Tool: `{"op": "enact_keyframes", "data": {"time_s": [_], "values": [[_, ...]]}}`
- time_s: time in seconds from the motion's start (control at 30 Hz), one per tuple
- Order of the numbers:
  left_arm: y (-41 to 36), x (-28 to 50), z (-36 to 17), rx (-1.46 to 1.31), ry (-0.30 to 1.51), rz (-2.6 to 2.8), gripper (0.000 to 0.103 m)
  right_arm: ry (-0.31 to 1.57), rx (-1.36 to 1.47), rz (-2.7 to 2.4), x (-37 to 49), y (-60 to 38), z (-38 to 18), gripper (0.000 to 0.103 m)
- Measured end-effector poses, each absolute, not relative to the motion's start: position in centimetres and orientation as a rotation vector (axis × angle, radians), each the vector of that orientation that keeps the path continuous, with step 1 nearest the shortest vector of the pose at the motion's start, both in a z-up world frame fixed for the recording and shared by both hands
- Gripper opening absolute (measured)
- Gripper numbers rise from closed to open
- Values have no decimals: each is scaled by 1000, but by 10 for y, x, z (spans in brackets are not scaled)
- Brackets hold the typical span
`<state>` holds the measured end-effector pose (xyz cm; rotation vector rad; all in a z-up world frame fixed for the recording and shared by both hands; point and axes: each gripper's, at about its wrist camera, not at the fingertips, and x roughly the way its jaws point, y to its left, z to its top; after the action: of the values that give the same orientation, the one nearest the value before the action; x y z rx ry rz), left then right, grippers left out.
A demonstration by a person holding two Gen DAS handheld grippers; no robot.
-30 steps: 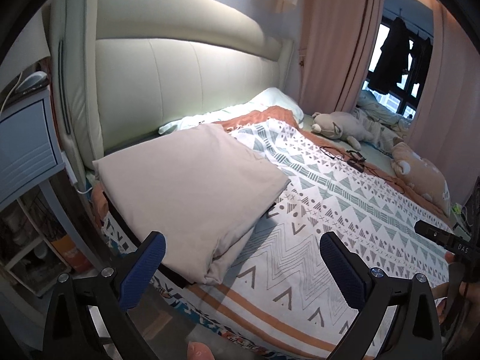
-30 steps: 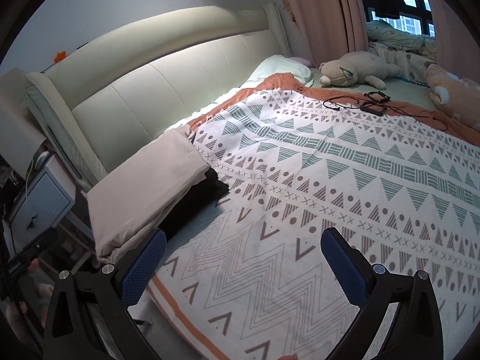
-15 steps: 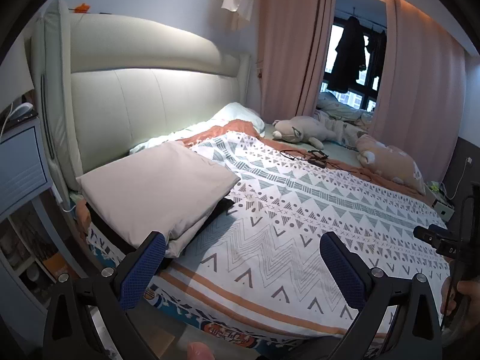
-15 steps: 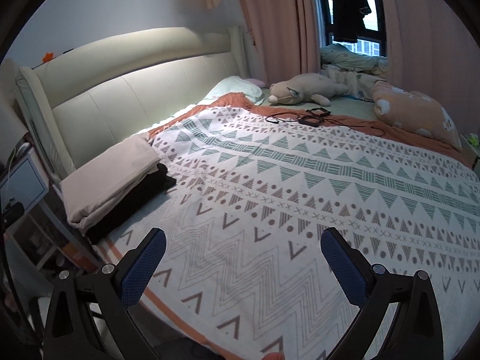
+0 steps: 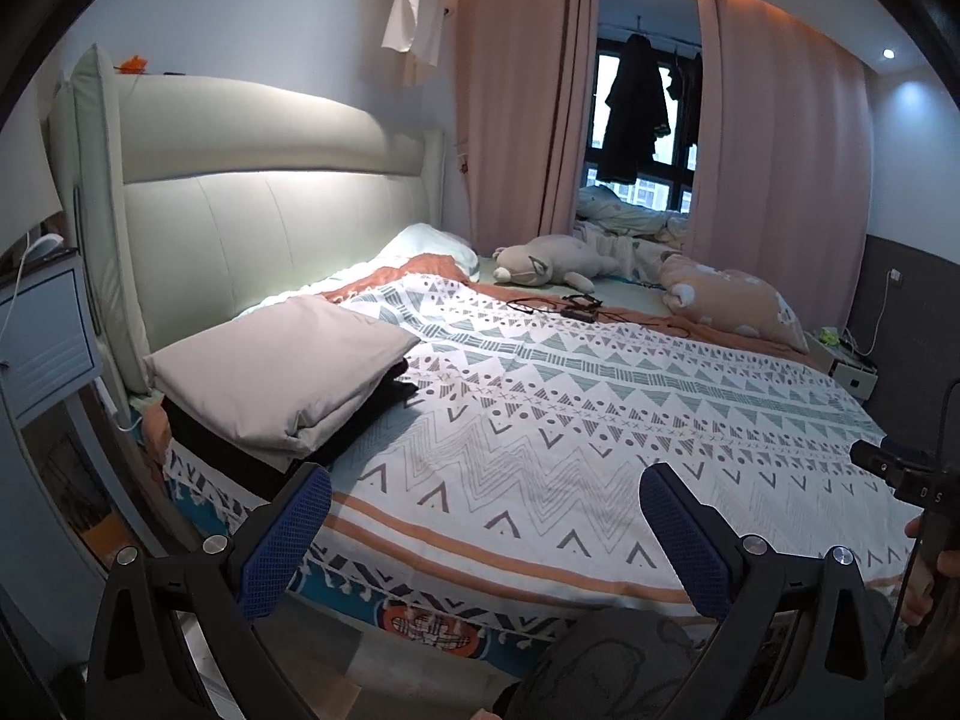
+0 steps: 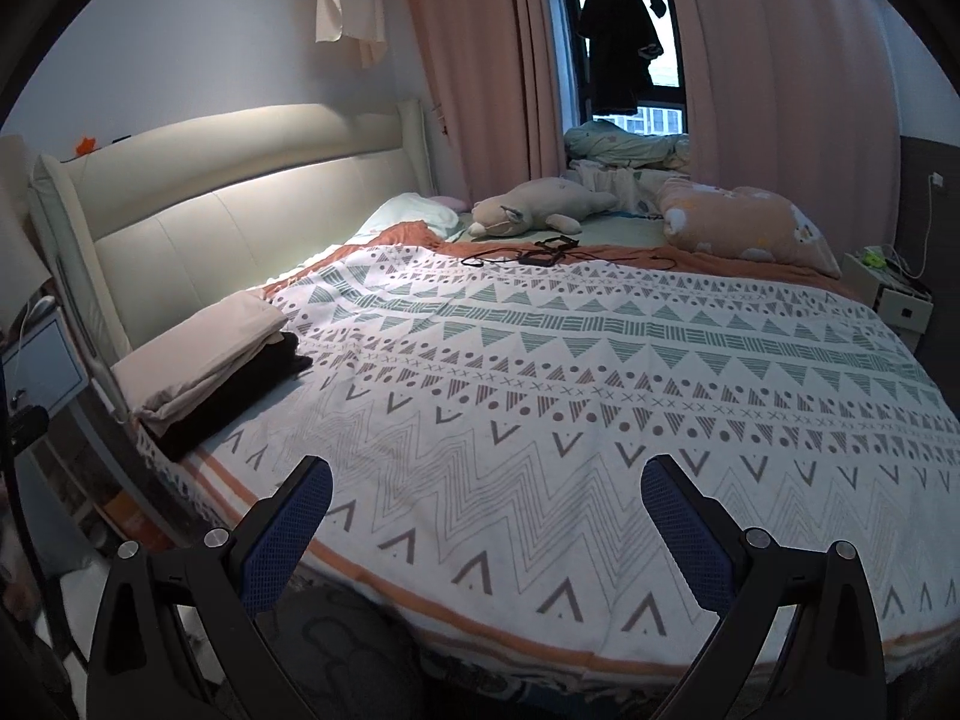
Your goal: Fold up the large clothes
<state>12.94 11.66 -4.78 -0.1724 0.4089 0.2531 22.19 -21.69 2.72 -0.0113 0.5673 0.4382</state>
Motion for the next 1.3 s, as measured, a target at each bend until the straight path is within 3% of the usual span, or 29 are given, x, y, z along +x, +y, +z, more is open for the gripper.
{"op": "enact_keyframes", "data": {"time_s": [0.67,1.3], "values": [[57,39,-67,-143,358,164,103,464,38,374,89,-277,24,103],[44,19,-65,-126,337,143,103,463,83,373,70,-289,23,103]]}}
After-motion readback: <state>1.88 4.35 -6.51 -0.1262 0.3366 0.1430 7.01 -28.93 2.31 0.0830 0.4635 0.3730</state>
